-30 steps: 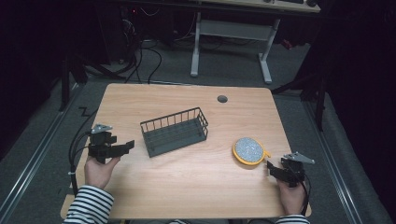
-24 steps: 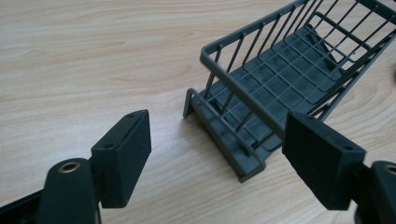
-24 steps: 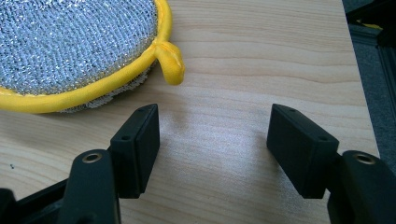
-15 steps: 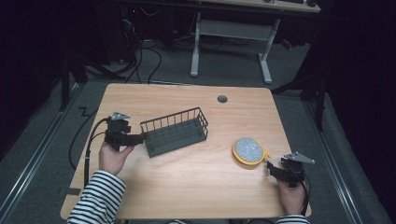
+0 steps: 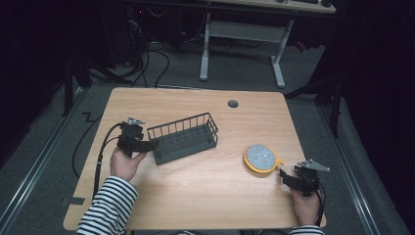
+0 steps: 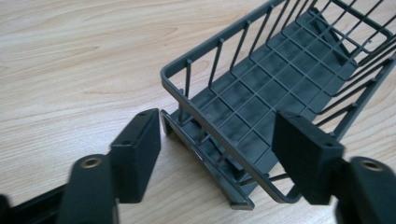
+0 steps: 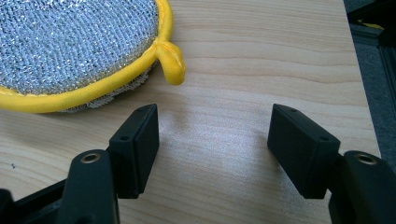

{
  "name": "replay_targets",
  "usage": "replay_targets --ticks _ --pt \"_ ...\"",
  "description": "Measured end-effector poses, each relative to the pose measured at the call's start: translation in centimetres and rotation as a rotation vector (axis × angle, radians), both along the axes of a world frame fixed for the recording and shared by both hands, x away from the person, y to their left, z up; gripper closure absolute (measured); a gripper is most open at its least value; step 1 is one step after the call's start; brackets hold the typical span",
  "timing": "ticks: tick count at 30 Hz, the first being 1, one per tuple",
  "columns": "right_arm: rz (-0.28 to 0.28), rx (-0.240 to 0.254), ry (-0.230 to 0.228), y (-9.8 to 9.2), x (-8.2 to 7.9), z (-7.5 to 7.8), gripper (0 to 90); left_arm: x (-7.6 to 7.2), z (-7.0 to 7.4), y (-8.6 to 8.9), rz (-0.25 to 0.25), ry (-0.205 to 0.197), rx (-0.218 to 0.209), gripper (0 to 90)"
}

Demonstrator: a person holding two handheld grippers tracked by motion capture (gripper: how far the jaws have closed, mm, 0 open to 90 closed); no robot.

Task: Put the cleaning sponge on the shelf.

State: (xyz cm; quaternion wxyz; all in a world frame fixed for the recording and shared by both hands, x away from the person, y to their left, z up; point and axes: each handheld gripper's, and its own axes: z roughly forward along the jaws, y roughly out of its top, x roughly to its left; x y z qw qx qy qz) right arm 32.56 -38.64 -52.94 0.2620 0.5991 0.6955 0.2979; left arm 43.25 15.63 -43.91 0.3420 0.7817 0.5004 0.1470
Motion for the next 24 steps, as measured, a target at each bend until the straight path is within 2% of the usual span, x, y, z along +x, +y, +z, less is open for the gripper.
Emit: replay_targets --ticks 2,5,8,12,18,24 --pt "0.000 0.000 0.000 0.0 0.0 0.0 34.0 0.0 -0.1 -0.1 -0.008 0.002 0.000 40.6" --pt "0.000 0.002 0.000 0.0 0.0 0.0 34.0 -0.2 -0.4 -0.5 -0.024 0.012 0.021 47.2" --pt "0.000 0.001 0.000 0.0 0.0 0.0 34.0 -0.3 -0.7 -0.6 -0.022 0.011 0.016 52.7" --pt "-0.001 0.001 0.001 0.0 0.0 0.0 34.0 -0.4 -0.7 -0.7 -0.013 0.013 0.009 54.2" --pt "0.000 -0.001 0.000 0.0 0.0 0.0 34.0 -0.6 -0.7 -0.9 -0.041 0.014 0.008 60.1" --pt "0.000 0.000 0.000 0.0 0.0 0.0 34.0 -0.8 -0.7 -1.3 -0.073 0.014 0.005 62.0"
